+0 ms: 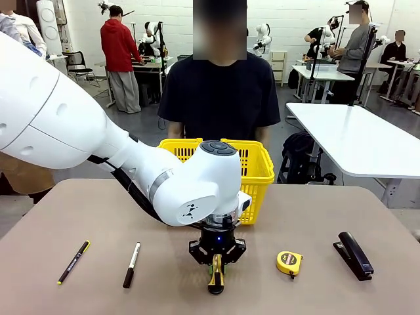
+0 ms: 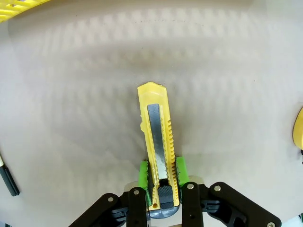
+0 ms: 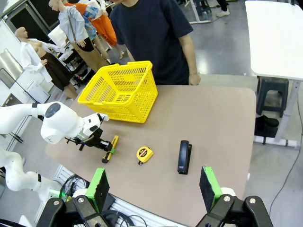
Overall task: Place the items the person wants into the basket.
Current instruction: Pick up the item the person points to and place it in the Market Basket.
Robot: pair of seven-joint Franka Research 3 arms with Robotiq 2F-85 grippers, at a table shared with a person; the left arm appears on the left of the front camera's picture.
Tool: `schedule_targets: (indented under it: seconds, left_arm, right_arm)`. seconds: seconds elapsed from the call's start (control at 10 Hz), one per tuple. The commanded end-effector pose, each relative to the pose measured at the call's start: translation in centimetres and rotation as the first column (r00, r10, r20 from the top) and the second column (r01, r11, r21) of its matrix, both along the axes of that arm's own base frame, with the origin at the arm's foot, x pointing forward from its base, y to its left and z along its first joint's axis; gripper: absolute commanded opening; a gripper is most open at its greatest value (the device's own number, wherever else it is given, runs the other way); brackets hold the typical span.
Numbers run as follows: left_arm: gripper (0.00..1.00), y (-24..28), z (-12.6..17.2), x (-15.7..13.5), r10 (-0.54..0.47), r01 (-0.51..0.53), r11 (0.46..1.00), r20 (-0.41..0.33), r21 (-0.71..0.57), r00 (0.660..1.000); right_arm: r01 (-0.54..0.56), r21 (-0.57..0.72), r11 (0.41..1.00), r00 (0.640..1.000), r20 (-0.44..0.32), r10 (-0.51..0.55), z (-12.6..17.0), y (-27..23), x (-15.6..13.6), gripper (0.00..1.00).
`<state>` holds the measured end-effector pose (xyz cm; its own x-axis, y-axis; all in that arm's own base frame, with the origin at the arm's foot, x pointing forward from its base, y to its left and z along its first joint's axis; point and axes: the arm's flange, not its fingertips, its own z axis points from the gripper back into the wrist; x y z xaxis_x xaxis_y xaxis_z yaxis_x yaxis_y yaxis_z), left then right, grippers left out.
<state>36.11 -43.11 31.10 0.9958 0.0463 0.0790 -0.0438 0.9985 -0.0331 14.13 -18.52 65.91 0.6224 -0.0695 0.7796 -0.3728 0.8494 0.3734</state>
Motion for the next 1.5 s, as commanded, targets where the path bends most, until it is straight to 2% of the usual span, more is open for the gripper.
schedule_targets:
  seconds: [0.0, 0.3, 0.5, 0.6, 0.8, 0.9, 1.0, 1.1, 1.4]
  left_arm:
    - [0.0, 0.6, 1.9, -0.5, -0.084, 0.083, 0.996, -0.084, -0.012, 0.993]
    - [0.0, 3.4, 14.5, -5.5, -0.309, 0.308, 0.951, -0.057, -0.013, 0.949]
    - [0.0, 5.1, 21.6, -8.0, -0.334, 0.334, 0.942, 0.017, -0.006, 0.942]
    - [0.0, 5.7, 24.2, -8.8, -0.336, 0.337, 0.942, 0.032, -0.009, 0.941]
    - [0.0, 6.4, 27.2, -9.7, -0.339, 0.341, 0.94, 0.062, -0.021, 0.939]
    - [0.0, 6.5, 27.5, -9.8, -0.341, 0.342, 0.94, 0.059, -0.014, 0.938]
    - [0.0, 6.5, 27.3, -10.0, -0.314, 0.311, 0.949, 0.061, 0.05, 0.948]
    - [0.0, 6.7, 28.3, -10.2, -0.325, 0.325, 0.946, 0.08, 0.001, 0.943]
    - [0.0, 6.7, 28.3, -10.2, -0.325, 0.325, 0.946, 0.08, 0.001, 0.943]
  right_arm:
    - [-0.003, 0.001, 1.0, 1.0, 0.005, 0.003, 0.0, 0.0, -0.1, 1.0]
    - [-0.003, 0.001, 1.0, 1.0, 0.005, 0.003, 0.0, 0.0, -0.1, 1.0]
    - [-0.003, 0.001, 1.0, 1.0, 0.005, 0.003, 0.0, 0.0, -0.1, 1.0]
    - [-0.003, 0.001, 1.0, 1.0, 0.005, 0.003, 0.0, 0.0, -0.1, 1.0]
    - [-0.003, 0.001, 1.0, 1.0, 0.005, 0.003, 0.0, 0.0, -0.1, 1.0]
    - [-0.003, 0.001, 1.0, 1.0, 0.005, 0.003, 0.0, 0.0, -0.1, 1.0]
    - [-0.003, 0.001, 1.0, 1.0, 0.005, 0.003, 0.0, 0.0, -0.1, 1.0]
    - [-0.003, 0.001, 1.0, 1.0, 0.005, 0.003, 0.0, 0.0, -0.1, 1.0]
    - [-0.003, 0.001, 1.0, 1.0, 0.005, 0.003, 0.0, 0.0, -0.1, 1.0]
